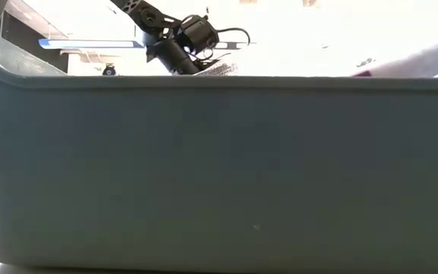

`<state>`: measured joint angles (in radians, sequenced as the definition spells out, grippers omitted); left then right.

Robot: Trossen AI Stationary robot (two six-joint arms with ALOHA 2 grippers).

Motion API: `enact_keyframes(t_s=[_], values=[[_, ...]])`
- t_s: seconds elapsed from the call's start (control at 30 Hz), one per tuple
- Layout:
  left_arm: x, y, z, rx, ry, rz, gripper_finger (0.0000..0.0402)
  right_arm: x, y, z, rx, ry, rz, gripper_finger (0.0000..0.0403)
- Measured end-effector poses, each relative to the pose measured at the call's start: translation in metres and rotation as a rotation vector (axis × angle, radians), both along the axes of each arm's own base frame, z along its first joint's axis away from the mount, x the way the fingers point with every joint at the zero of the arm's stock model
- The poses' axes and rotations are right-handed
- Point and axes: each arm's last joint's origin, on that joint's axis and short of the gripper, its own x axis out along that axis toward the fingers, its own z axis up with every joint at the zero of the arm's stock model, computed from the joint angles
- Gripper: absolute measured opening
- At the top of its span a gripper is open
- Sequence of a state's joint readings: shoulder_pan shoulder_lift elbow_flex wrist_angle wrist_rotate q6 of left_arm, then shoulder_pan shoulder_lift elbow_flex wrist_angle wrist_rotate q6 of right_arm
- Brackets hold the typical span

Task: Pick & Place Toothbrushes
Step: Put the blue toothbrush into the blue bin, then put the green toothbrush into the transparent bin

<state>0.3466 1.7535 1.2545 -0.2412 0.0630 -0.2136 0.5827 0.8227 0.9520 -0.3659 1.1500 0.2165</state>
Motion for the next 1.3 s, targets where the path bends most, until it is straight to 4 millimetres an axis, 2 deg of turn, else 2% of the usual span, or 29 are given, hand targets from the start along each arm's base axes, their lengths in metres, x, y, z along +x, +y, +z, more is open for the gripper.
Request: enact_keyframes(t_s=[0.3,0.43,0.53,0.7,0.87,1.07,1.3], values=[[-0.001,-0.001,-0.001,-0.012,0.014,-0.008,0.0019,0.000,0.000,0.000,0.000,0.000,0.000,0.0002],[0.001,-0.003,-0.008,-0.007,0.047,-0.031,0.0024,0.000,0.000,0.000,0.000,0.000,0.000,0.0002],[0.001,-0.006,-0.015,-0.020,0.087,-0.040,0.0048,0.000,0.000,0.000,0.000,0.000,0.000,0.0002],[0.007,-0.009,-0.026,-0.017,0.106,-0.041,0.0112,0.000,0.000,0.000,0.000,0.000,0.000,0.0002],[0.007,-0.004,-0.025,-0.026,0.104,0.000,0.0149,0.000,0.000,0.000,0.001,-0.002,0.000,0.0002],[0.008,0.004,-0.003,-0.032,0.074,0.027,0.0154,0.000,0.000,0.000,0.002,-0.002,0.000,0.0002],[0.008,-0.003,0.039,-0.039,0.191,-0.025,0.0154,0.000,0.000,0.000,0.000,-0.001,0.000,0.0002]])
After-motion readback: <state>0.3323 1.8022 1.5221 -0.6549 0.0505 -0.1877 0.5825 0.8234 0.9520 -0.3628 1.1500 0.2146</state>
